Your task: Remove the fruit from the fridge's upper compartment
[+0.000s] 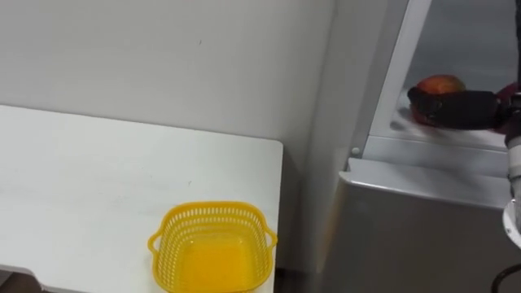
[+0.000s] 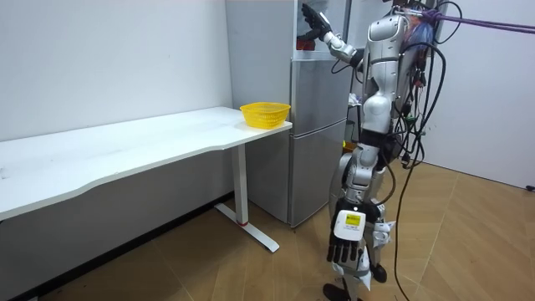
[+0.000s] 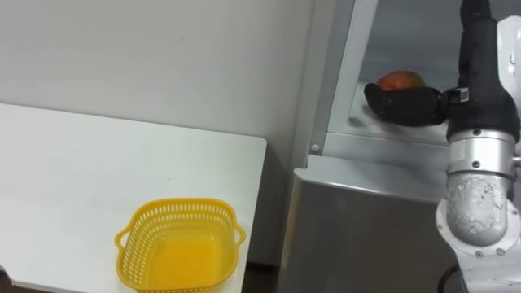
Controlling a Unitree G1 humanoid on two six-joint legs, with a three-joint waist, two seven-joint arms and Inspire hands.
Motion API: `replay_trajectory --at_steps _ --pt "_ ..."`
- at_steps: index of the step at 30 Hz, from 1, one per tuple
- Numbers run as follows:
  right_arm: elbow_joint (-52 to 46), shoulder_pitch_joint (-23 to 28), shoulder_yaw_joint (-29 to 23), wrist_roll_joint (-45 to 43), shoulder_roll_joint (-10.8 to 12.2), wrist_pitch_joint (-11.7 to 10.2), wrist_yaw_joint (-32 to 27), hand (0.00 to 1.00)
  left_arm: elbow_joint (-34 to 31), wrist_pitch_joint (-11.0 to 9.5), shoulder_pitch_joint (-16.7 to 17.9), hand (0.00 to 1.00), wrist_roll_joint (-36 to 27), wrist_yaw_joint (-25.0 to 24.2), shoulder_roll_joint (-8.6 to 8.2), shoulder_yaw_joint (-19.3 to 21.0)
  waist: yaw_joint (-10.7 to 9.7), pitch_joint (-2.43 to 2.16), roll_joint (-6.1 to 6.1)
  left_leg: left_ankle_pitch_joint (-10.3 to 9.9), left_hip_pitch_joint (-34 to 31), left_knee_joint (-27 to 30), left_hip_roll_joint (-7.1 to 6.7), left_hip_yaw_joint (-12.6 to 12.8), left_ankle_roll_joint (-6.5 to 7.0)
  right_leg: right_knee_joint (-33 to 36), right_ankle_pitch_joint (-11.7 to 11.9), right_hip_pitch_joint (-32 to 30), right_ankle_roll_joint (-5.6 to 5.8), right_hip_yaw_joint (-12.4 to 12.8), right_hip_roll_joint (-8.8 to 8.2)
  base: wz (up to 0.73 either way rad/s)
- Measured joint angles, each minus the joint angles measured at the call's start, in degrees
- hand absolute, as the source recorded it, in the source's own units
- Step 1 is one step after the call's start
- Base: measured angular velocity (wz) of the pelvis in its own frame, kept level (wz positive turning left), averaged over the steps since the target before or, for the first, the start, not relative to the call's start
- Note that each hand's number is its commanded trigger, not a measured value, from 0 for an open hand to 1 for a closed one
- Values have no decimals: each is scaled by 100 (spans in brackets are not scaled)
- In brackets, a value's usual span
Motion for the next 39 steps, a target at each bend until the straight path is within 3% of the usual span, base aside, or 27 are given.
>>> replay_trajectory --at_steps 4,9,16,19,25,30,32,39 --pt "273 -106 24 0 -2 28 88 0 -57 42 -4 0 9 -28 1 -4 3 -6 -6 1 -15 12 -4 0 0 -3 0 -11 0 -3 -3 0" --pt "374 -107 62 -4 -35 230 344 0 -55 108 5 0 11 -33 2 -11 -10 -10 -10 4 -17 26 -5 -7 -2 -5 0 -13 0 -12 -6 0" --pt "414 -109 298 2 -451 382 806 0 -50 199 -1 0 -22 -95 83 -20 -18 -60 -83 4 -45 92 -2 -16 -2 4 1 -9 -2 -44 -16 0" --pt "439 -109 320 3 -486 389 927 0 -49 223 18 0 -61 -92 93 -50 -21 -67 -97 4 -33 110 -3 -16 -1 6 7 18 -10 -48 -18 0" --pt "497 -122 348 143 -489 559 1350 0 -75 328 -2 0 -25 -90 110 -44 -131 -51 -63 -1 -73 94 -3 -103 -1 9 10 68 -13 -163 -27 9" --pt "500 -163 339 449 -529 682 1800 0 -157 450 13 0 -25 -93 140 -1 -141 -89 -22 1 -57 94 1 -103 -3 4 14 62 -20 -131 -13 -2" --pt "591 -196 338 700 -649 711 1971 0 -244 480 5 0 -22 -97 139 53 -132 -119 -18 3 -52 104 -1 -105 -3 4 14 63 -20 -127 -14 0" --pt "935 -414 339 1134 -783 955 2392 0 -334 673 18 0 -25 -74 135 51 -140 -122 15 6 -11 92 4 -70 -7 4 18 67 -26 -61 1 -4"
